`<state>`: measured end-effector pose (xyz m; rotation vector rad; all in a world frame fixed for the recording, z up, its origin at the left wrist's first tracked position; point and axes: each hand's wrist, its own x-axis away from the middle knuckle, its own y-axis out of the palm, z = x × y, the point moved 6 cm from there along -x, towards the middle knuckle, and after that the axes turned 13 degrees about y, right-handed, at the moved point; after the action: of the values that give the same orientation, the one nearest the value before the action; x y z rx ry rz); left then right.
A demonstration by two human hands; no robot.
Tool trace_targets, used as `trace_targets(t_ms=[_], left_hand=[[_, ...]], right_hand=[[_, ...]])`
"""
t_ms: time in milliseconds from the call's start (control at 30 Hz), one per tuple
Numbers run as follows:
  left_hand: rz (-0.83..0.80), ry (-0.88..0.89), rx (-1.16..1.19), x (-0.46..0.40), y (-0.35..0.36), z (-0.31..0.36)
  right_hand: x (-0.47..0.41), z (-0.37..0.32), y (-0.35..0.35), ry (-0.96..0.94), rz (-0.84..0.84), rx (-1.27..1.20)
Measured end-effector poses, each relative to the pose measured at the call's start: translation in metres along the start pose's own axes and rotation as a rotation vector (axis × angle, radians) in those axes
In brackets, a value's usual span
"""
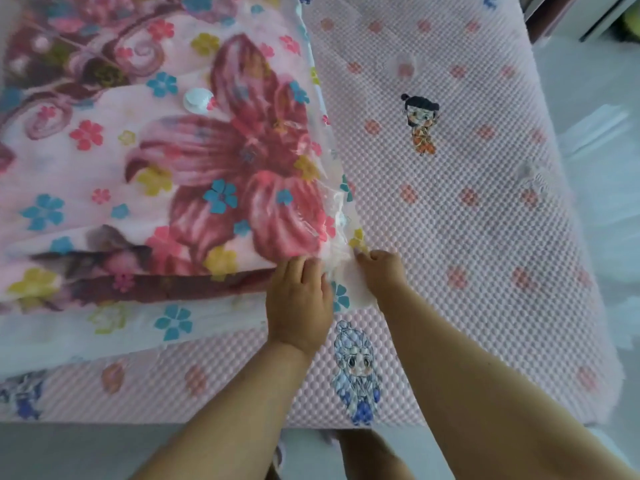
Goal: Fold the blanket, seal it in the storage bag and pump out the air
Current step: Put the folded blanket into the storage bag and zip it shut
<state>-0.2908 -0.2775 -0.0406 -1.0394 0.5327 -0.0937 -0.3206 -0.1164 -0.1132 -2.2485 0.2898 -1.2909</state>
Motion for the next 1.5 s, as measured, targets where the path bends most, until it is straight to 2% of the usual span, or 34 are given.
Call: trace_targets(t_ms=[33, 67, 133, 200, 267, 333, 500, 600, 667, 800, 933, 1133, 1267, 1500], left_hand=[[-0.003, -0.056, 0.072, 0.014, 0.005, 0.013], [-0.070, -0.190, 0.175, 0.029, 0.016, 0.021], [-0.234, -0.563, 0.408, 0.060, 0.046, 0.028], [-0.300, -0.942, 0.725, 0.079, 0.075, 0.034], [-0.203, -1.288, 1.174, 0.080, 0.096, 0.045], [-0.026, -1.465, 1.447, 0.070, 0.108, 0.053], [0.247, -1.578, 1.589, 0.061, 0.116, 0.065], [0.240, -1.623, 1.881, 0.054, 0.118, 0.079], [0.208, -1.631, 1.946, 0.053, 0.118, 0.082], [0.133, -1.630, 1.931, 0.052, 0.122, 0.081], [0.144, -1.617, 1.836, 0.056, 0.138, 0.078], [0.231, -1.696, 1.811, 0.058, 0.156, 0.072], [0.383, -1.743, 1.789, 0.057, 0.153, 0.072], [0.439, -1.753, 1.741, 0.049, 0.142, 0.074]], right_hand=[[0.000, 0.005, 0.000, 0.024, -0.016, -0.034], [0.001, 0.011, 0.000, 0.039, -0.027, -0.072], [0.003, 0.021, 0.003, 0.058, -0.064, -0.142], [0.007, 0.032, 0.003, 0.062, -0.065, -0.169], [0.013, 0.039, 0.003, 0.065, -0.039, -0.235], [0.017, 0.045, 0.000, 0.067, -0.025, -0.309], [0.020, 0.057, 0.002, 0.145, 0.007, -0.434], [0.022, 0.056, 0.002, 0.126, 0.063, -0.476], [0.023, 0.059, 0.003, 0.131, 0.072, -0.482], [0.024, 0.065, 0.002, 0.162, 0.064, -0.508], [0.023, 0.064, -0.004, 0.142, 0.075, -0.469], [0.020, 0.062, -0.004, 0.137, 0.077, -0.422], [0.022, 0.057, -0.010, 0.061, 0.118, -0.322], [0.022, 0.061, -0.012, 0.110, 0.140, -0.425]])
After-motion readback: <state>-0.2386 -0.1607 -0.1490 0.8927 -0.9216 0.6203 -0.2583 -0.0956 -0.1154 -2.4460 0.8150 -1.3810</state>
